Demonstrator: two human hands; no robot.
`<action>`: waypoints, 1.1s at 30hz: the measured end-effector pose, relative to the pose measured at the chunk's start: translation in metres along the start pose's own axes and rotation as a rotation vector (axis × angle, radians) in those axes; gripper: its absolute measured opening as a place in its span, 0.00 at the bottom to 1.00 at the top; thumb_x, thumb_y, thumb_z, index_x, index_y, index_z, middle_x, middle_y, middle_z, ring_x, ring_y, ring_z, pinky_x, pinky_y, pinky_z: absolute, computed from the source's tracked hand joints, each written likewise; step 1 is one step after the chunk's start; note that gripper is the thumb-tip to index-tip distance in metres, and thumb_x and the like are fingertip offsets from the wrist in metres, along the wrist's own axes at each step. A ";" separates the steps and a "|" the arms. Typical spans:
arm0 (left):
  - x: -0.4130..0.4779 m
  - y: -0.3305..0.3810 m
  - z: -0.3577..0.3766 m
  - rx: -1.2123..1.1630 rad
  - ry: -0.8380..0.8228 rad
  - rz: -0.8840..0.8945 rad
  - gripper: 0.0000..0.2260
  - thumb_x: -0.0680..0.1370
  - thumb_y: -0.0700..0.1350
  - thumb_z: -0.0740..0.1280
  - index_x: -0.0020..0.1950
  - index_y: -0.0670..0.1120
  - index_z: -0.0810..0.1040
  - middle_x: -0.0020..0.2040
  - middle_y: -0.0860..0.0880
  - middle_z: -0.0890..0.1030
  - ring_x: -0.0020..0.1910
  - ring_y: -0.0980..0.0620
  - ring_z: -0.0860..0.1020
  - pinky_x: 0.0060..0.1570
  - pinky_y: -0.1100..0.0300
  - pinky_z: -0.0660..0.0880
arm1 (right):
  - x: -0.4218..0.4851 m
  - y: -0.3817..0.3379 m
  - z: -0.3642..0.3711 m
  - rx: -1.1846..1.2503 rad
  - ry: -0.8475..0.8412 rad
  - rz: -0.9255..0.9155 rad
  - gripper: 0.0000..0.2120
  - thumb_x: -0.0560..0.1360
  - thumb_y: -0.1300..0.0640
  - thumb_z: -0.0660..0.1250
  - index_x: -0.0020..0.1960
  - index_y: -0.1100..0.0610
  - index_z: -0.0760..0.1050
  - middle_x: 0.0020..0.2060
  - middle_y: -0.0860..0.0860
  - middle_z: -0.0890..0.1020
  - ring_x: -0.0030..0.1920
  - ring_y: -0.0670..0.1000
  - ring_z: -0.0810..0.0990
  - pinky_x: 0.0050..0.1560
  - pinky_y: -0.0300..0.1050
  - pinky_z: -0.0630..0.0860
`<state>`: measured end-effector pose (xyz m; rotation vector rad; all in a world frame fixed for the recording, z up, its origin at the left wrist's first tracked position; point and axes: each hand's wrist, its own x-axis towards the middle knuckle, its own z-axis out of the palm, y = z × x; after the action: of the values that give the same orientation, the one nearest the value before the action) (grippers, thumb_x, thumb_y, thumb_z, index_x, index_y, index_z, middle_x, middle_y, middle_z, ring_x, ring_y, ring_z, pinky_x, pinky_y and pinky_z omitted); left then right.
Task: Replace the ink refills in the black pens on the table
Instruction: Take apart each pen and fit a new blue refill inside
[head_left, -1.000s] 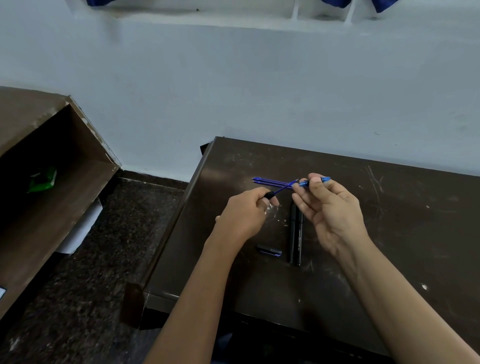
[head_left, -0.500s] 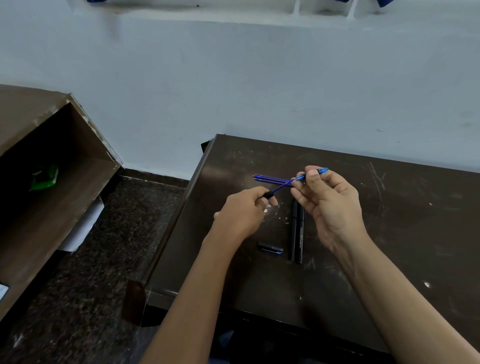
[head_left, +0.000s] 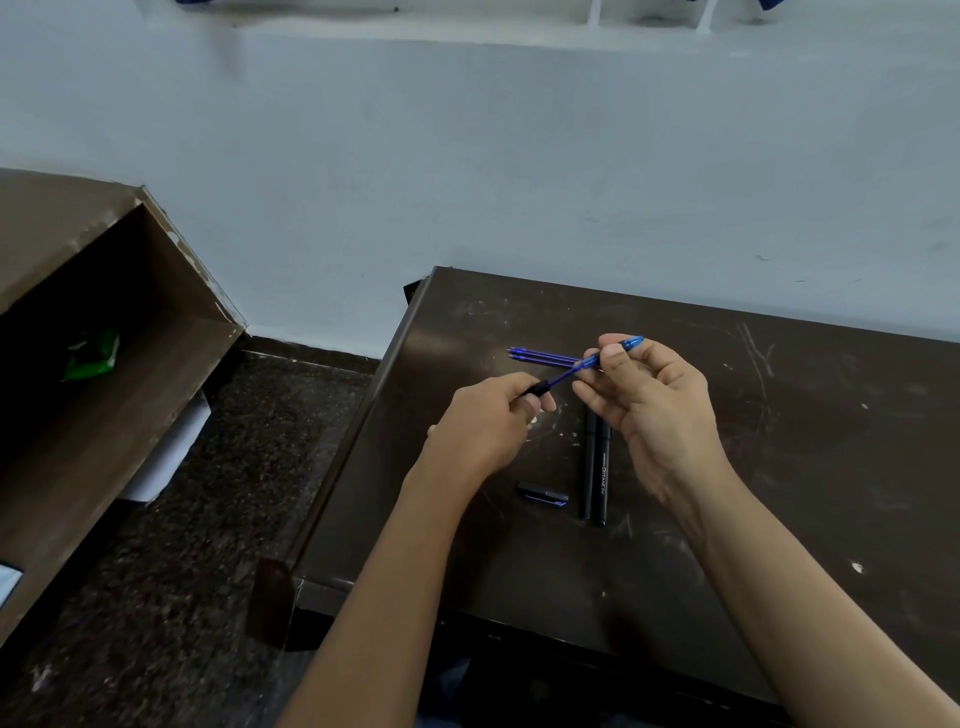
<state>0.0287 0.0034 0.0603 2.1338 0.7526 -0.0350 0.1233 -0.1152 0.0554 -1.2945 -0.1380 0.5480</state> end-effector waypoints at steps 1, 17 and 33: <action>0.001 0.000 0.000 -0.002 -0.020 0.009 0.11 0.81 0.46 0.57 0.50 0.55 0.79 0.41 0.56 0.76 0.39 0.60 0.72 0.43 0.63 0.71 | 0.000 0.001 0.000 -0.012 -0.011 -0.002 0.05 0.78 0.61 0.64 0.51 0.58 0.78 0.41 0.53 0.84 0.42 0.48 0.85 0.47 0.45 0.82; 0.003 0.003 0.001 -0.089 0.000 0.028 0.23 0.80 0.59 0.55 0.32 0.51 0.80 0.29 0.55 0.79 0.32 0.63 0.76 0.35 0.67 0.65 | 0.002 0.006 0.003 0.014 -0.072 0.102 0.05 0.78 0.60 0.64 0.50 0.59 0.79 0.37 0.49 0.84 0.38 0.44 0.83 0.43 0.39 0.80; 0.004 0.005 0.006 -0.161 0.095 0.037 0.19 0.80 0.56 0.55 0.41 0.50 0.81 0.32 0.55 0.81 0.32 0.65 0.78 0.30 0.73 0.67 | 0.001 0.007 0.004 0.063 -0.053 0.106 0.04 0.78 0.61 0.65 0.49 0.58 0.79 0.37 0.50 0.85 0.38 0.46 0.84 0.43 0.40 0.80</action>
<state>0.0357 -0.0012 0.0593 2.0057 0.7454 0.1429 0.1202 -0.1104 0.0501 -1.2319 -0.0955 0.6729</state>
